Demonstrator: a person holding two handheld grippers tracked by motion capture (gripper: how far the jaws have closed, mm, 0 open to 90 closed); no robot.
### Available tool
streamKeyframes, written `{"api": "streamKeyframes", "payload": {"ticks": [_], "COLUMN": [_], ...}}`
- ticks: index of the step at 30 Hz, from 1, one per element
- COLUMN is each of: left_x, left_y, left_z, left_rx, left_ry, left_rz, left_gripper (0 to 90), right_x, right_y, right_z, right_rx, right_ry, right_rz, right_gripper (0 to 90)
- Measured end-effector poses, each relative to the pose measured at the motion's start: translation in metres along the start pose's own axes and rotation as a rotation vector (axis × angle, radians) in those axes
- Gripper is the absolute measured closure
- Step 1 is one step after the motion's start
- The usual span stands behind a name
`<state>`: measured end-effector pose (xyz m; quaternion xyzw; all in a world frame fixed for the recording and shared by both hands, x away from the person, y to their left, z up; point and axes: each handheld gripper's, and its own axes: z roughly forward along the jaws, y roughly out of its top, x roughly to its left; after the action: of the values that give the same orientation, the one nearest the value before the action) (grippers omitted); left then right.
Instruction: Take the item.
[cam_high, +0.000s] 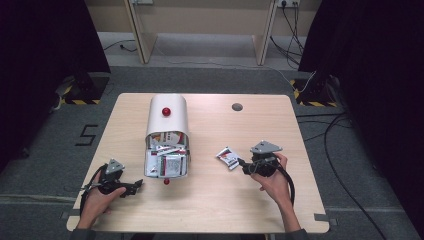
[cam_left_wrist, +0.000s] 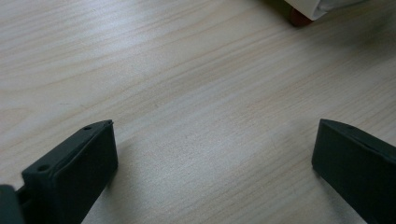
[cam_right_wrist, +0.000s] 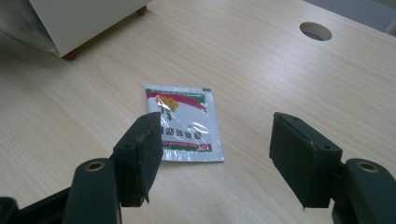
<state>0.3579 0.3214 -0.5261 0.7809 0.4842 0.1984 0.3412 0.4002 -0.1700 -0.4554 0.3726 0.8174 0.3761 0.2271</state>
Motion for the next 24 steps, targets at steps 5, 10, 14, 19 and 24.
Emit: {"api": "streamKeyframes", "payload": {"ticks": [5,10,14,19,24], "left_x": [0.000,0.000,0.000,0.000,0.000], "left_y": [0.000,0.000,0.000,0.000,0.000], "left_z": [0.000,0.000,0.000,0.000,-0.001], "left_rx": [0.000,0.000,0.000,0.000,0.000], "left_ry": [0.000,0.001,0.001,0.001,0.001], "left_rz": [0.000,-0.001,-0.001,-0.001,-0.001], "left_gripper": [0.0,0.0,0.0,0.0,0.0], "right_x": [0.000,0.001,0.003,0.005,0.007], "right_y": [-0.007,-0.017,-0.024,-0.034,-0.044], "right_z": [-0.005,-0.010,-0.012,-0.014,-0.016], "right_rx": [0.000,-0.004,-0.009,-0.008,0.002], "right_ry": [-0.001,0.002,-0.001,0.004,0.006], "right_rz": [0.005,0.017,0.026,0.033,0.035], "right_gripper": [34.9,34.4,34.4,34.2,32.8]}}
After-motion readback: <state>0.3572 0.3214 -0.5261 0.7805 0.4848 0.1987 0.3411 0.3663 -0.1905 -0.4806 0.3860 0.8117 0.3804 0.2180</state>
